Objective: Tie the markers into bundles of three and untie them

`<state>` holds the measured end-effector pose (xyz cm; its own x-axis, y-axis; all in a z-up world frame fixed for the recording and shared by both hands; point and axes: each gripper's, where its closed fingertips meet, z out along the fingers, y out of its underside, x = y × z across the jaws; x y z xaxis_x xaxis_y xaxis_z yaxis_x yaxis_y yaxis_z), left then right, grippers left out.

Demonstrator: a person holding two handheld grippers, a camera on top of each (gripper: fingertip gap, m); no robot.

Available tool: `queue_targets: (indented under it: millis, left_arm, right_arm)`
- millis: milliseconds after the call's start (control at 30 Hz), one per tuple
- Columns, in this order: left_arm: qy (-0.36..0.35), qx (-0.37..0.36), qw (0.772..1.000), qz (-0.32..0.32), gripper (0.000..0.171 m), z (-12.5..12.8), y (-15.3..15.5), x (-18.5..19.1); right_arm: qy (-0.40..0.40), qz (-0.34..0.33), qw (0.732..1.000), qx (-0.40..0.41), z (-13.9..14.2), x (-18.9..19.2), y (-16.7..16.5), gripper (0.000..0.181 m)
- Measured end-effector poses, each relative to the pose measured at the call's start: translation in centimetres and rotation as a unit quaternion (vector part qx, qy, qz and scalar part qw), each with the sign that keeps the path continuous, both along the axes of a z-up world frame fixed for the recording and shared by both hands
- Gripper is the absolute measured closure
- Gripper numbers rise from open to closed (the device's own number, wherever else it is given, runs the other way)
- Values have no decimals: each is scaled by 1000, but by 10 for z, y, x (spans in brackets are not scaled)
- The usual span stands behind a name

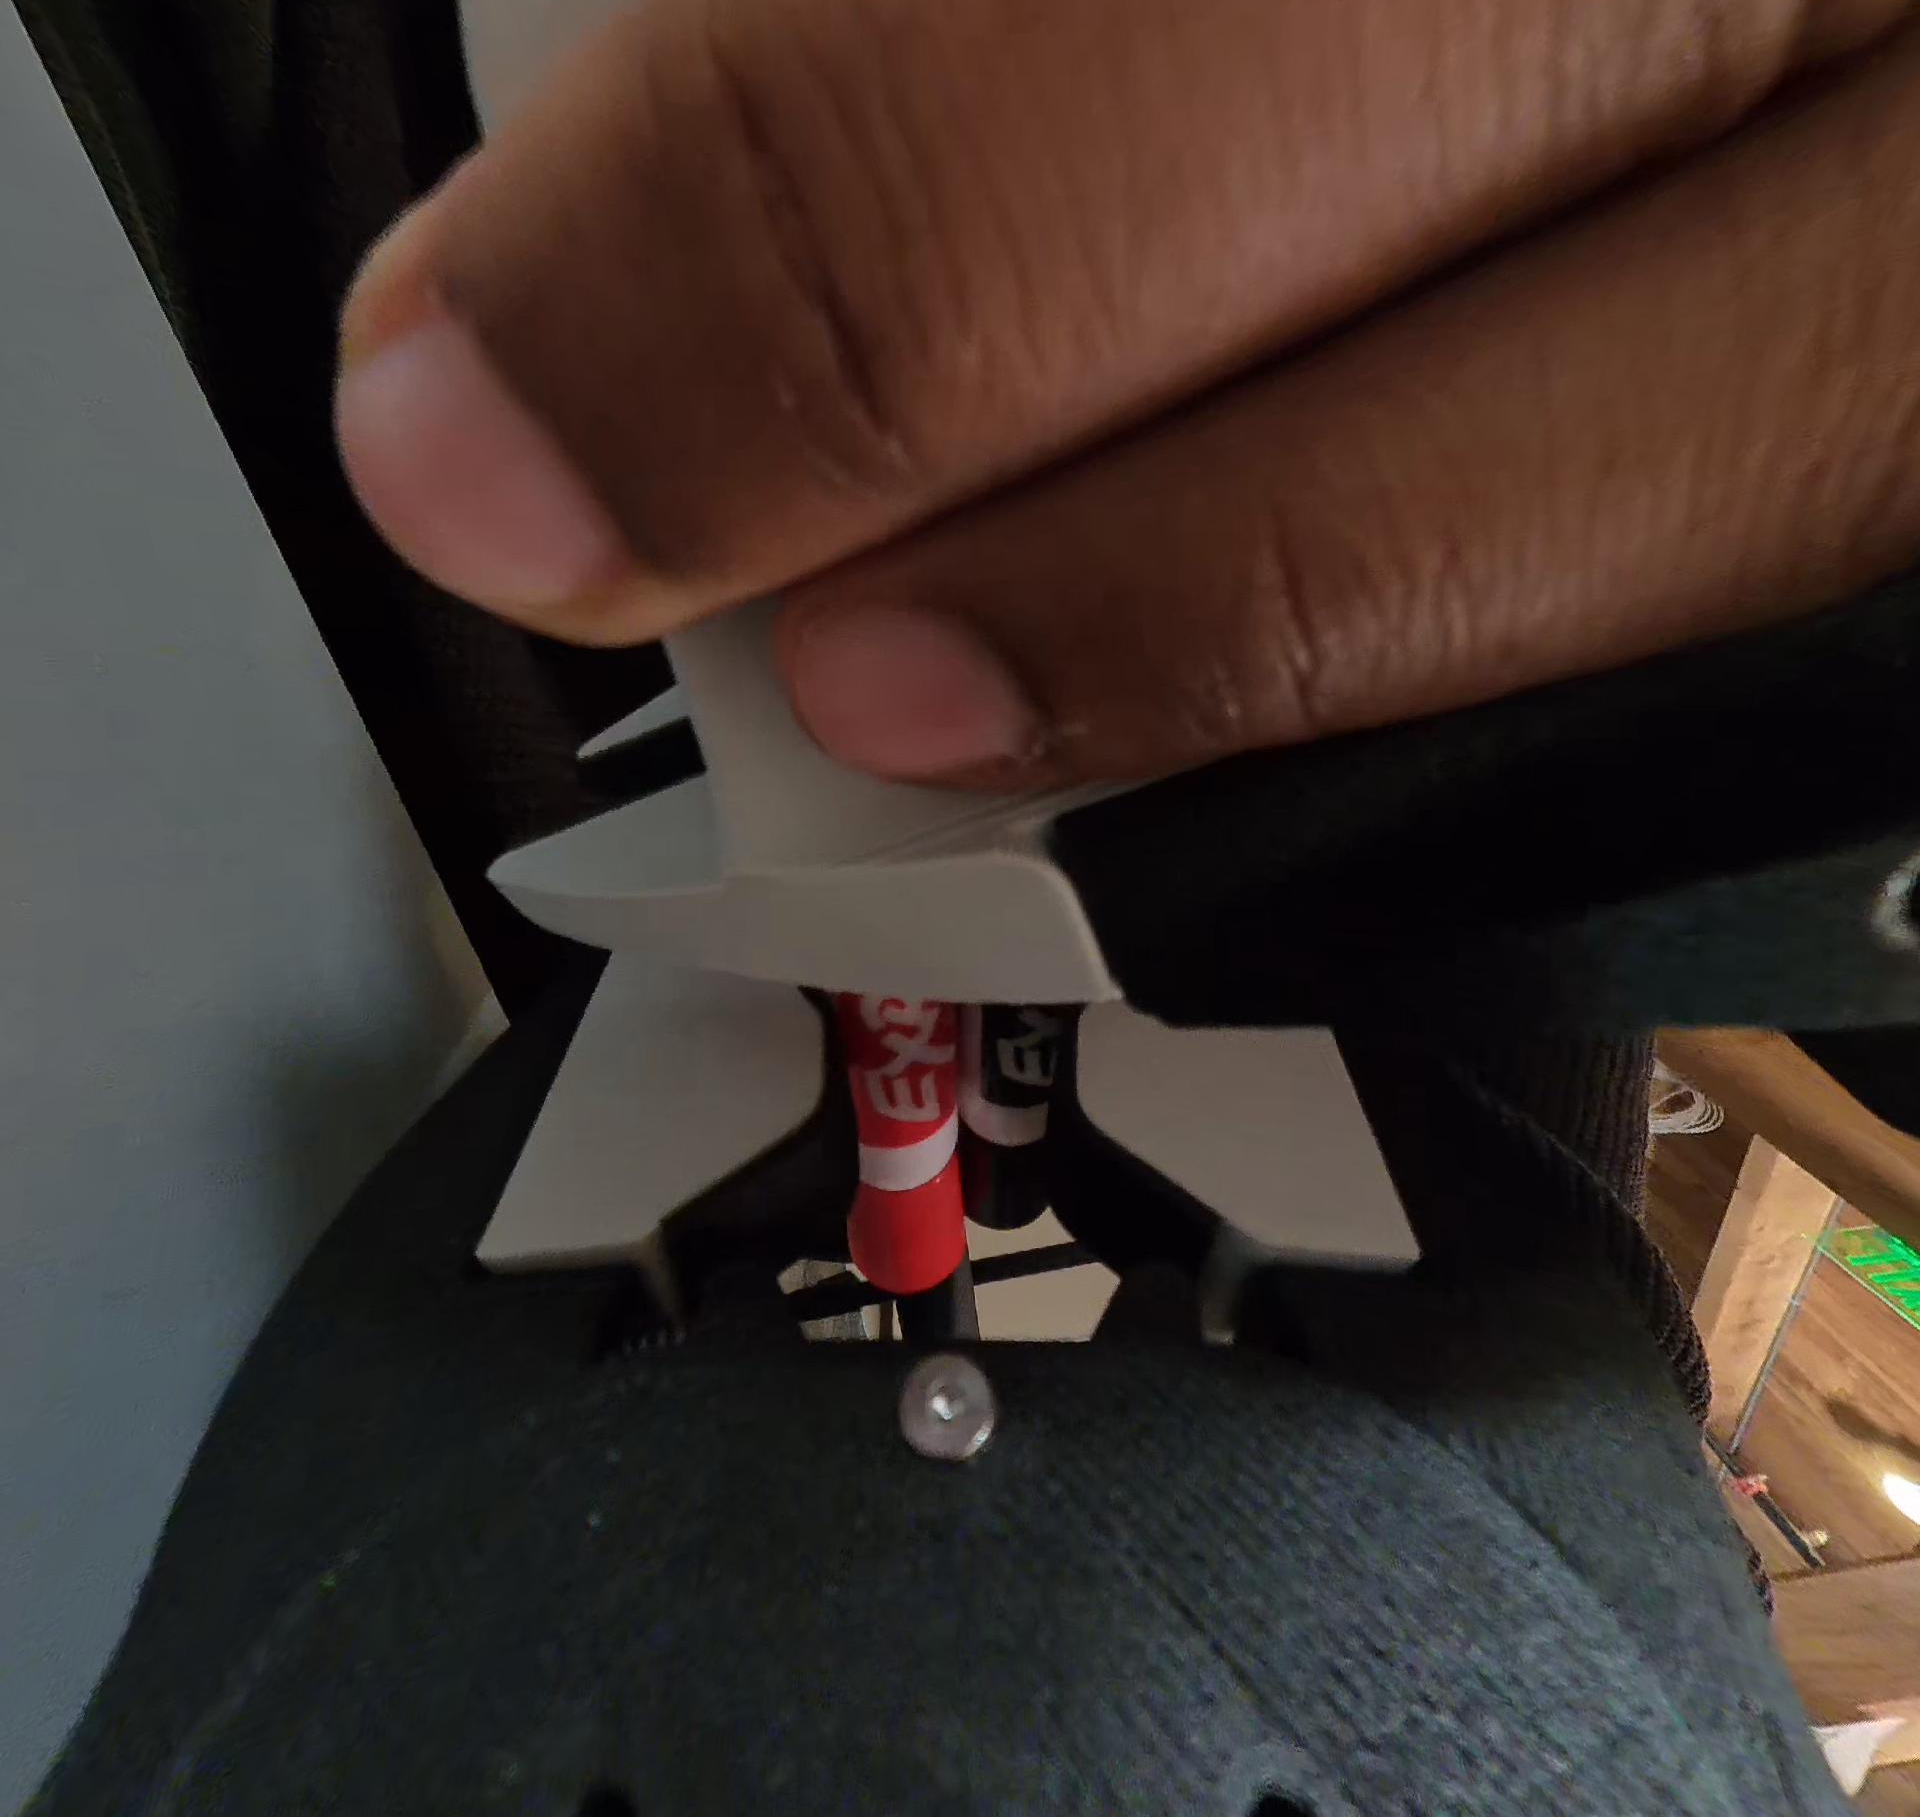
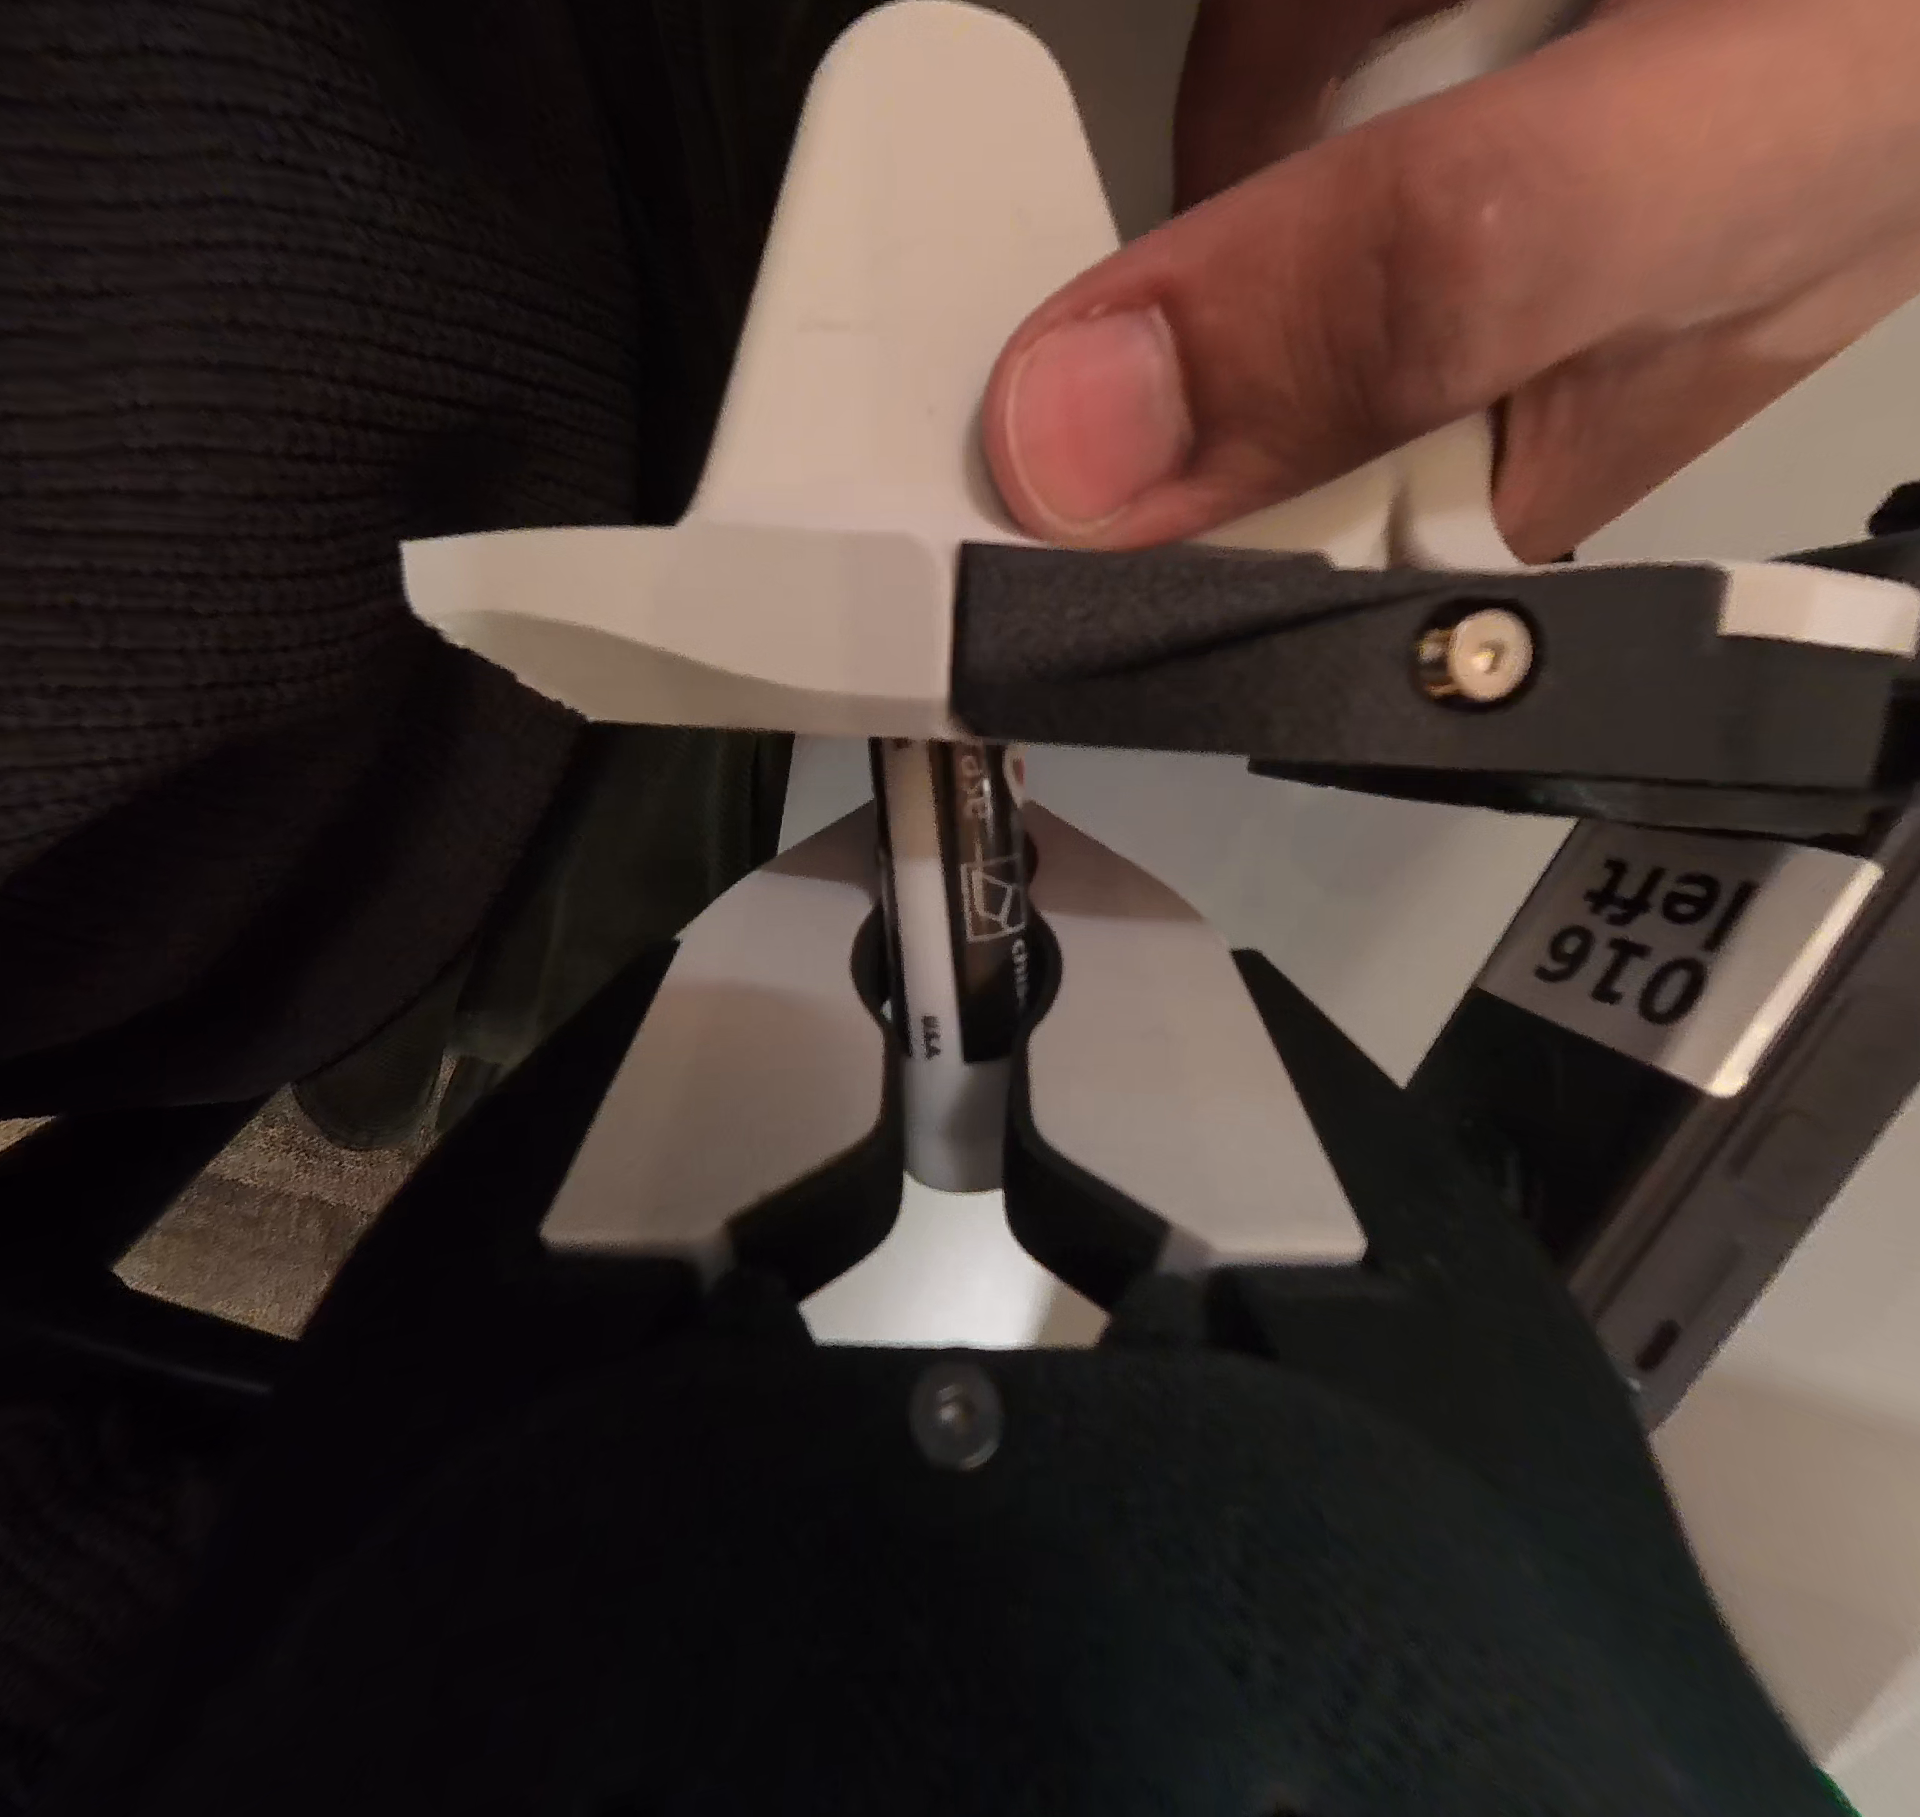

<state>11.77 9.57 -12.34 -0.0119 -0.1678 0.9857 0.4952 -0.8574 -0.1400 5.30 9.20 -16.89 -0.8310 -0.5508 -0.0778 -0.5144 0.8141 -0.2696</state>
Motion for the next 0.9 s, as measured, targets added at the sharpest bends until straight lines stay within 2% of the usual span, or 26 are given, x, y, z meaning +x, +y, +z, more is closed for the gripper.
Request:
queue_targets:
  millis: [33,233,367,500,600,700,767,800,833,900]
  left_arm:
    - [0,1,1000,2,134,0,0,0]
    - [4,14,1000,23,137,0,2,-2]
    - [5,26,998,57,132,2,5,-7]
    - [69,17,990,122,131,-3,8,-22]
    - [147,-11,970,196,131,-14,9,-42]
    - [236,-60,921,303,130,-28,1,-76]
    - [328,-112,861,372,131,-38,-15,-104]
    - [383,-145,821,398,131,-41,-27,-119]
    - [445,-175,769,425,131,-40,-42,-133]
    - [556,-234,636,481,131,-30,-78,-158]
  right_arm:
    - [0,-1,1000,0,0,0,0,164]
    - [4,2,1000,-7,1,-2,-1,164]
    - [33,-3,999,-36,4,-12,-5,157]
    - [59,-34,994,-80,14,-29,-11,149]
    - [69,-83,984,-138,33,-52,-15,145]
    - [43,-143,967,-206,58,-74,-12,139]
    - [14,-187,948,-256,76,-90,-9,129]
    - [8,-217,933,-288,85,-102,-9,129]
    - [-1,-251,914,-319,94,-114,-9,130]
    - [-44,-310,870,-382,109,-130,-12,129]
